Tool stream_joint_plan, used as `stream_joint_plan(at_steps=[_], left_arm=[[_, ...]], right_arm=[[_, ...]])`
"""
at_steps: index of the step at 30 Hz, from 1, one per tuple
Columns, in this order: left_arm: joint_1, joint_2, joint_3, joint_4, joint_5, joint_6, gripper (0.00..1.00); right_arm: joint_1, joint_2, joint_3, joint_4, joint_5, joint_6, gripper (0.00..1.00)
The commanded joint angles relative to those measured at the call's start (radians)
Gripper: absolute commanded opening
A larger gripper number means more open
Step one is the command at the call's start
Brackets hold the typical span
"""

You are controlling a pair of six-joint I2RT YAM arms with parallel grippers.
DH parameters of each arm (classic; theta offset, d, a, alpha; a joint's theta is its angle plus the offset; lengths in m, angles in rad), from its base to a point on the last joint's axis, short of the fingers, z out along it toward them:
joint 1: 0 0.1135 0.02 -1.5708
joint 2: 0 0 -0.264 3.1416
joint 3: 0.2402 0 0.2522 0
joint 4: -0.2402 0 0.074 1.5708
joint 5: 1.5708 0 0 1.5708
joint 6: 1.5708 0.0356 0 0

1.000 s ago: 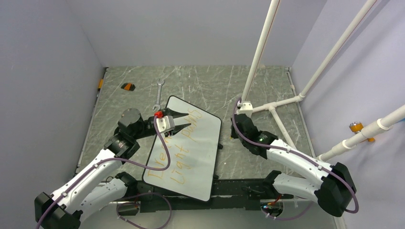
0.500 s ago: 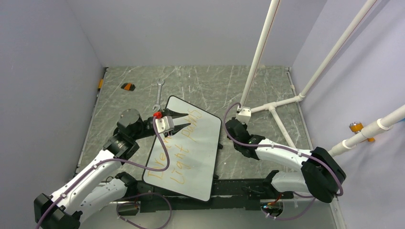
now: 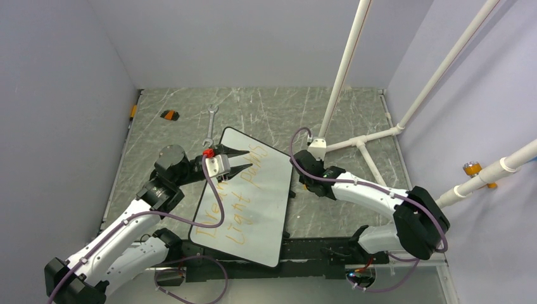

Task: Write a sentence on the whiteboard
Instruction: Put down the whiteboard marker at the center of the board.

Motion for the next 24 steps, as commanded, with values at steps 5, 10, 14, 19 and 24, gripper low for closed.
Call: stream_joint_plan(at_steps=[5,10,14,19,24], left_arm=[[0.005,-0.021,0.042,0.003,-0.004,0.009,0.43],[0.005,-0.022,0.042,-0.001,-0.005,0.013,0.44],[0.005,-0.024,0.041,-0.004,-0.009,0.018,0.45],[0.005,-0.025,0.041,-0.006,-0.013,0.022,0.45],[0.005,-0.025,0.042,-0.013,-0.017,0.029,0.46]], right_arm=[[-0.006,-0.016,0.016,-0.086,-0.049,-0.012,0.24],[-0.008,-0.021,0.016,-0.086,-0.051,-0.011,0.51],[-0.007,-0.024,0.019,-0.092,-0.050,-0.009,0.62],[-0.008,-0.058,0.033,-0.114,-0.047,-0.019,0.69],[-0.007,-0.136,0.019,-0.138,-0.110,-0.044,0.69]])
